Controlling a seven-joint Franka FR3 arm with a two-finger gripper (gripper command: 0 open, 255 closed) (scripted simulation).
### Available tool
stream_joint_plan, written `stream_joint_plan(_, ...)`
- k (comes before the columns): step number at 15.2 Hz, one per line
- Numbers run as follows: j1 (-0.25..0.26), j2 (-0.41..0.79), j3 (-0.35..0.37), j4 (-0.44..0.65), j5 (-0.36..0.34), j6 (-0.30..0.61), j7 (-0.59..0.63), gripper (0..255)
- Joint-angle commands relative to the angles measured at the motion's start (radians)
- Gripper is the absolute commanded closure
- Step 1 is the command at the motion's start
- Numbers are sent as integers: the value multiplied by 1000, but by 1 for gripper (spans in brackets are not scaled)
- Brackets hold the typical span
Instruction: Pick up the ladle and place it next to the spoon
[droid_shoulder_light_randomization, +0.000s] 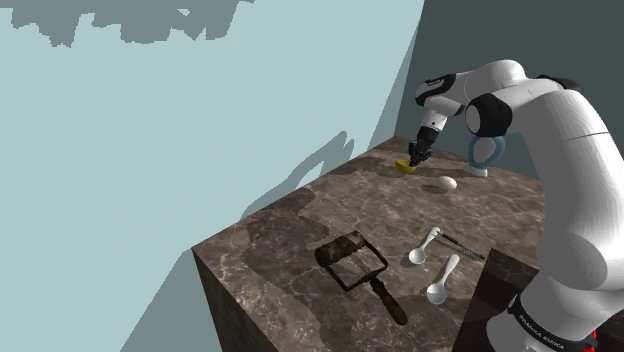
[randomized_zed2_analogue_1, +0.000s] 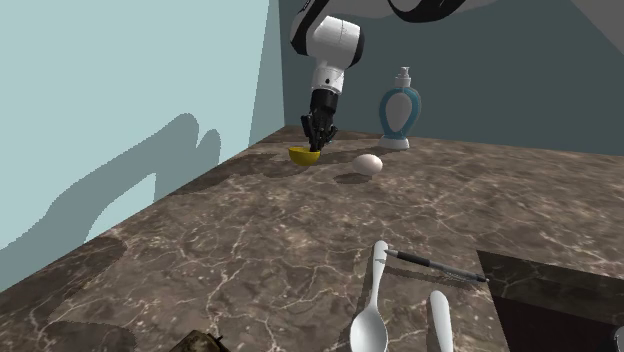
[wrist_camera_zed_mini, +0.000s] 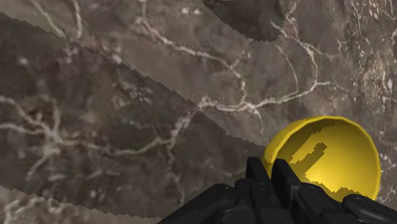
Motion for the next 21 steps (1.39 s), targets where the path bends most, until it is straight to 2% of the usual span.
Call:
stream_joint_plan(1, 0, 0, 0, 0, 0, 0, 0, 255)
stream_joint_plan(10, -4, -35, -6, 36, -11, -63, 26, 255)
stream_joint_plan(21, -22, -67, -10, 131, -19, -176, 72, 255)
